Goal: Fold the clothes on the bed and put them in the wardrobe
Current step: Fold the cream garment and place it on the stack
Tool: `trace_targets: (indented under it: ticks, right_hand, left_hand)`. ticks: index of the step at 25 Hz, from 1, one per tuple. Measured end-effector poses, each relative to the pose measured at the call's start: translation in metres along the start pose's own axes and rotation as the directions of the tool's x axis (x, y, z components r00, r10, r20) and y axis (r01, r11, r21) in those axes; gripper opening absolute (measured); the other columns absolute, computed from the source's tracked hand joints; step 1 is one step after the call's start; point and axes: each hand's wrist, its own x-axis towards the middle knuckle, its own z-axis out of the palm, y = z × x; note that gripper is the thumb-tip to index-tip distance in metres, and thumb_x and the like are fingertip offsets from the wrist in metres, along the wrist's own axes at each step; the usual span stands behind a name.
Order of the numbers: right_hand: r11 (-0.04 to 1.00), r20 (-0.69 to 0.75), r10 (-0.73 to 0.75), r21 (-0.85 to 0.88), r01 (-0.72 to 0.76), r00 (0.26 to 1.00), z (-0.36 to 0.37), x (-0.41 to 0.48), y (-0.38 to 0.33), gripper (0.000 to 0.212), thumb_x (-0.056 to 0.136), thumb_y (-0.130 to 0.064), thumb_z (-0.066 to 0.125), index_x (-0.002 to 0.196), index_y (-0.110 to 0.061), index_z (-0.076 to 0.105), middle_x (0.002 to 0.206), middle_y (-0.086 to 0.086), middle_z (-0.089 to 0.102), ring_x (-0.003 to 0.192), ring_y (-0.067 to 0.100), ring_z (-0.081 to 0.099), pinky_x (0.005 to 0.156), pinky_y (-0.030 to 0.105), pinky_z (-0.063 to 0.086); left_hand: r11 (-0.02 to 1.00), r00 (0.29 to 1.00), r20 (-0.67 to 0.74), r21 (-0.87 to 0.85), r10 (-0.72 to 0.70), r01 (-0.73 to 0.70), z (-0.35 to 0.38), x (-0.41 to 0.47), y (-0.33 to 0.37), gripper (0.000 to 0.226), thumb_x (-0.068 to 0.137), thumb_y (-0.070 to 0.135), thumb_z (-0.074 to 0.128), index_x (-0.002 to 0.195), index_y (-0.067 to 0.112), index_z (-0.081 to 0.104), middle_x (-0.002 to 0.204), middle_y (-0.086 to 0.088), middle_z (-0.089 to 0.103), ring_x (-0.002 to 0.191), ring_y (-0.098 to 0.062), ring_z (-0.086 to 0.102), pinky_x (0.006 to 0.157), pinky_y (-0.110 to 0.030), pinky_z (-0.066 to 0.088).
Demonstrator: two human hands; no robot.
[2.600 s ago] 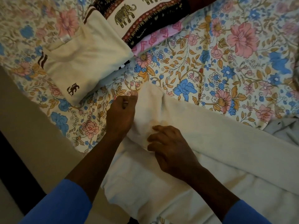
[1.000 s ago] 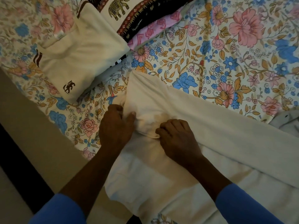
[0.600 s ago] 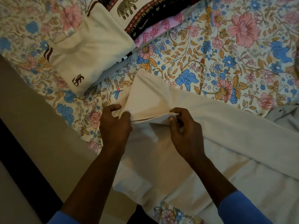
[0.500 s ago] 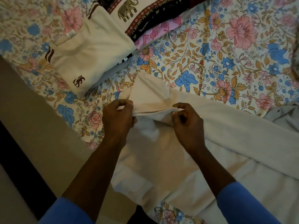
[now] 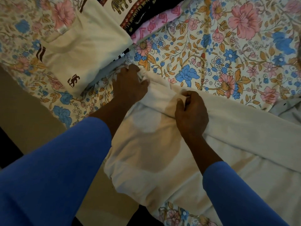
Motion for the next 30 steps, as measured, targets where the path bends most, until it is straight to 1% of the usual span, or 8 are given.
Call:
trace_targets:
  ticks: [5, 10, 14, 18, 24, 27, 29, 30]
  right_hand:
    - [0.957, -0.039, -0.275, -0.104, 0.270, 0.961, -0.013, -0.041, 0.021, 0.031, 0.095, -0.026, 0.064, 0.125, -0.017, 0.059, 0.116, 0.009, 0.055, 0.107, 0.027, 0.054, 0.086, 0.042, 0.046]
    - [0.878, 0.248, -0.392, -0.187, 0.441, 0.886, -0.047, -0.134, 0.069, 0.019, 0.098, -0.027, 0.060, 0.113, -0.017, 0.063, 0.103, 0.007, 0.055, 0.094, 0.032, 0.056, 0.080, 0.046, 0.045]
    - [0.826, 0.407, -0.412, -0.211, 0.522, 0.815, -0.057, -0.196, 0.097, 0.045, 0.093, -0.045, 0.063, 0.129, -0.018, 0.062, 0.125, 0.010, 0.056, 0.117, 0.036, 0.053, 0.099, 0.051, 0.043]
    - [0.818, 0.307, -0.456, -0.225, 0.529, 0.835, -0.073, -0.246, 0.109, 0.059, 0.084, -0.047, 0.072, 0.134, -0.017, 0.061, 0.137, 0.010, 0.055, 0.129, 0.035, 0.049, 0.112, 0.054, 0.032]
    - [0.935, -0.017, -0.131, -0.334, 0.118, 0.991, -0.084, -0.274, 0.151, 0.040, 0.083, -0.021, 0.073, 0.122, -0.021, 0.064, 0.127, 0.006, 0.058, 0.120, 0.035, 0.052, 0.097, 0.050, 0.040]
    - [0.977, -0.144, -0.065, -0.208, 0.034, 0.987, -0.086, -0.280, 0.157, 0.037, 0.078, -0.020, 0.066, 0.114, -0.019, 0.069, 0.119, 0.007, 0.062, 0.114, 0.033, 0.055, 0.094, 0.047, 0.042]
    - [0.978, -0.355, 0.187, -0.015, -0.206, 0.916, -0.090, -0.283, 0.148, 0.044, 0.078, -0.026, 0.063, 0.121, -0.017, 0.066, 0.121, 0.009, 0.061, 0.116, 0.032, 0.054, 0.096, 0.047, 0.045]
    - [0.919, -0.475, 0.382, 0.102, -0.381, 0.793, -0.096, -0.279, 0.150, 0.048, 0.082, -0.031, 0.064, 0.128, -0.018, 0.061, 0.127, 0.010, 0.058, 0.122, 0.033, 0.052, 0.100, 0.050, 0.044]
  left_hand:
    - [0.997, 0.958, -0.287, -0.077, -0.007, -0.016, 0.015, -0.093, -0.014, 0.047, 0.092, 0.041, 0.062, 0.134, 0.022, 0.055, 0.138, -0.008, 0.051, 0.129, -0.028, 0.048, 0.101, -0.046, 0.040]
    - [0.983, 0.933, -0.313, -0.088, -0.179, 0.159, 0.038, -0.225, -0.077, 0.061, 0.094, 0.043, 0.063, 0.143, 0.010, 0.051, 0.144, -0.016, 0.050, 0.134, -0.036, 0.045, 0.107, -0.044, 0.038]
    - [0.879, 0.908, -0.119, -0.331, -0.401, 0.344, 0.022, -0.239, -0.106, 0.049, 0.094, 0.043, 0.070, 0.129, 0.012, 0.055, 0.118, -0.013, 0.064, 0.110, -0.033, 0.060, 0.084, -0.029, 0.038]
    - [0.865, 0.919, 0.090, -0.311, -0.384, 0.393, 0.016, -0.259, -0.118, 0.054, 0.087, 0.063, 0.068, 0.109, 0.014, 0.067, 0.101, -0.006, 0.069, 0.094, -0.028, 0.062, 0.079, -0.034, 0.043]
    - [0.596, 0.854, 0.051, -0.695, -0.518, 0.403, 0.016, -0.282, -0.154, 0.056, 0.077, 0.057, 0.074, 0.111, 0.013, 0.072, 0.106, -0.010, 0.073, 0.102, -0.034, 0.071, 0.086, -0.043, 0.058]
    - [0.798, 0.787, -0.266, -0.435, -0.557, 0.418, 0.011, -0.292, -0.130, 0.046, 0.089, 0.041, 0.069, 0.125, 0.014, 0.058, 0.123, -0.012, 0.064, 0.116, -0.033, 0.061, 0.089, -0.037, 0.046]
    - [0.962, 0.895, -0.359, -0.164, -0.263, 0.217, 0.008, -0.317, -0.095, 0.045, 0.088, 0.033, 0.068, 0.129, 0.022, 0.052, 0.132, -0.011, 0.054, 0.121, -0.033, 0.052, 0.094, -0.046, 0.043]
    - [0.993, 0.960, -0.276, -0.120, -0.040, 0.007, 0.014, -0.330, -0.075, 0.043, 0.087, 0.029, 0.069, 0.127, 0.023, 0.054, 0.129, -0.010, 0.053, 0.117, -0.034, 0.052, 0.092, -0.047, 0.044]
